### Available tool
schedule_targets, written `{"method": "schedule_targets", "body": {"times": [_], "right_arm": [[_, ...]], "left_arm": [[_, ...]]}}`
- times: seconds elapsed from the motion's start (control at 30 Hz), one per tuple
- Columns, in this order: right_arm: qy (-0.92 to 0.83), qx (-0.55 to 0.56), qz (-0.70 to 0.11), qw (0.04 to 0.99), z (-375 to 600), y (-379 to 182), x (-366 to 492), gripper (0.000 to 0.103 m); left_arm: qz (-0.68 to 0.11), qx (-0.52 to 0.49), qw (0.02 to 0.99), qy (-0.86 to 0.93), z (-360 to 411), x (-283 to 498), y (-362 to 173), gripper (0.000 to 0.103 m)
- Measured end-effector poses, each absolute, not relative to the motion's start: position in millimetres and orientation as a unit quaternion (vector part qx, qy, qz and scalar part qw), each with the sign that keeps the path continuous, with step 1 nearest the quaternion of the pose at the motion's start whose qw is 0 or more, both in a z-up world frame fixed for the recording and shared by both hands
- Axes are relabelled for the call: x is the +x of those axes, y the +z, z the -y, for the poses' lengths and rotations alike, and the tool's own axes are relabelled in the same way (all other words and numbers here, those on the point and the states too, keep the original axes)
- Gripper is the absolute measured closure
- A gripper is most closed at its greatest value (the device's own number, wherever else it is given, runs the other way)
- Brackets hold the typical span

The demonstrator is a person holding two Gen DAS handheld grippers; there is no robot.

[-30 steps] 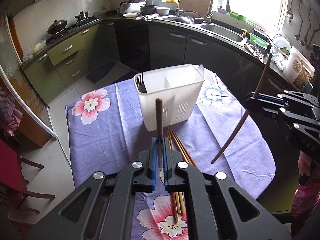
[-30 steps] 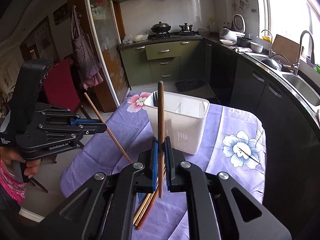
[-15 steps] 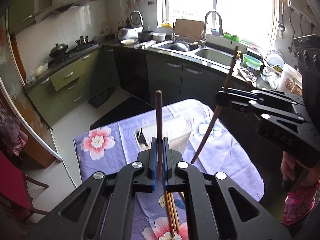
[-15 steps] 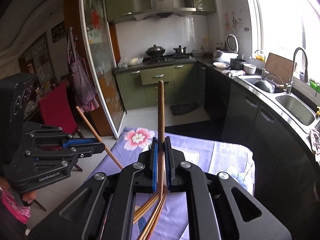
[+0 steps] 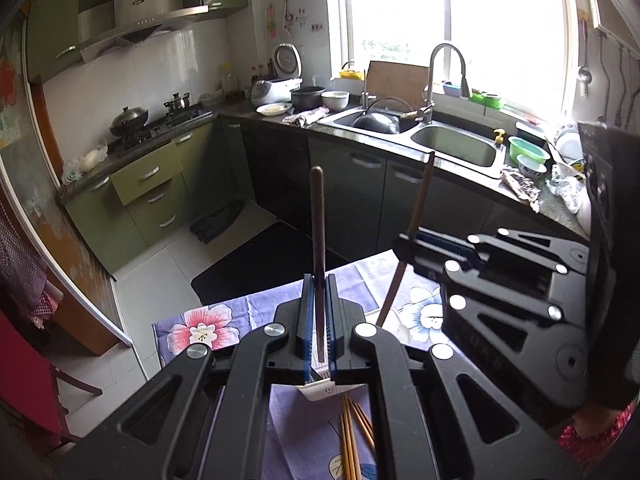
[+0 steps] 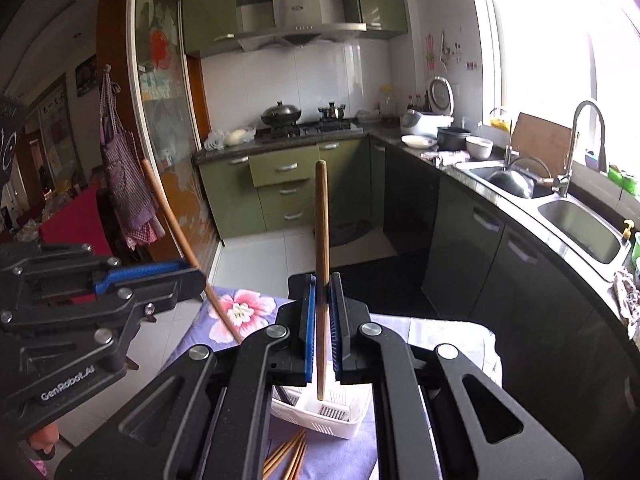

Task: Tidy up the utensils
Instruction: 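Lift the chopstick with the left tool into the holder while the right tool drops its chopstick in, then grasp another wooden chopstick with the left tool while the right tool grasps one too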

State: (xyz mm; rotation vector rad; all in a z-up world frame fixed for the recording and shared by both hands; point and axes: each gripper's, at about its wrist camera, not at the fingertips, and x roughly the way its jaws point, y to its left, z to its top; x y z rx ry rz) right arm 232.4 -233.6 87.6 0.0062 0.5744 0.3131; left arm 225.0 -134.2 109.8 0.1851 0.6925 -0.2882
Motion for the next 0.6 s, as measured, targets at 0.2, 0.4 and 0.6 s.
{"method": "schedule_targets", "body": {"times": [0.2, 0.4, 0.6], "right_arm": [[0.15, -0.003, -0.311, 0.938, 234, 42, 244, 0.096], [0.148, -0.002, -0.321, 0.936, 235, 25, 245, 0.087], [0.154, 0.006, -0.296, 0.942, 244, 41, 217, 0.084]], "left_arm": [[-0.374, 0.091, 0.913, -0.133, 132, 246, 59, 0.098], [-0.399, 0.094, 0.902, -0.138, 127, 245, 32, 0.097], [-0.389, 0.095, 0.906, -0.137, 119, 224, 43, 0.091]]}}
